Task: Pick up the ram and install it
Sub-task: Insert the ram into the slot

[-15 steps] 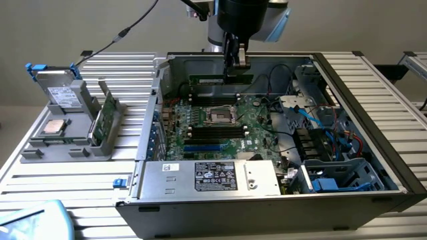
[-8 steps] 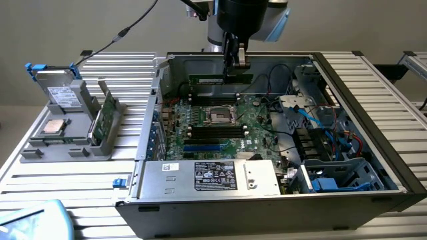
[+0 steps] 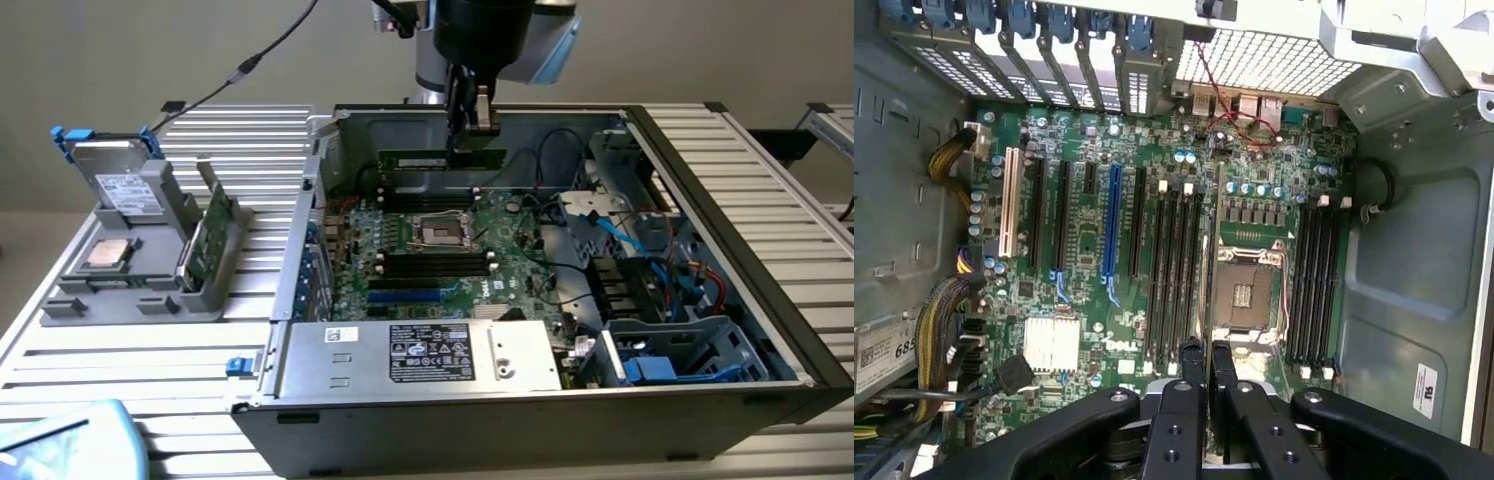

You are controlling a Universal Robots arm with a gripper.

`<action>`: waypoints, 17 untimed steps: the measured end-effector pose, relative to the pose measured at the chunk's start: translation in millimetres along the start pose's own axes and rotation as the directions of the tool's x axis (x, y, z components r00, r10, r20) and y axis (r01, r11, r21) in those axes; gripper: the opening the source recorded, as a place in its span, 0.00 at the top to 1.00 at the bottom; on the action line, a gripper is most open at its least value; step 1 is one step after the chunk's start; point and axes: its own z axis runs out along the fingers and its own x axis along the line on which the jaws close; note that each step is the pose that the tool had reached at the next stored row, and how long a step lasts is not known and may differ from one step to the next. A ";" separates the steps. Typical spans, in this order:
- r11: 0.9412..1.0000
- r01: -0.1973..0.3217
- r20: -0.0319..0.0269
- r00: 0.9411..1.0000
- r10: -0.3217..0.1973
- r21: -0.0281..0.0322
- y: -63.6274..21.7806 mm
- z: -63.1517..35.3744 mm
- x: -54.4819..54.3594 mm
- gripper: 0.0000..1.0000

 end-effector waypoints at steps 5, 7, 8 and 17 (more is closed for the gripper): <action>1.000 0.000 -0.013 1.000 0.000 -0.001 -0.6 6.9 -3.1 0.86; 1.000 0.000 -0.013 1.000 0.000 -0.001 -0.7 10.6 -2.8 0.86; 1.000 -0.001 -0.013 1.000 0.001 -0.001 -0.7 12.4 -2.6 0.86; 1.000 -0.001 -0.013 1.000 0.001 -0.001 -1.3 28.8 -1.2 0.86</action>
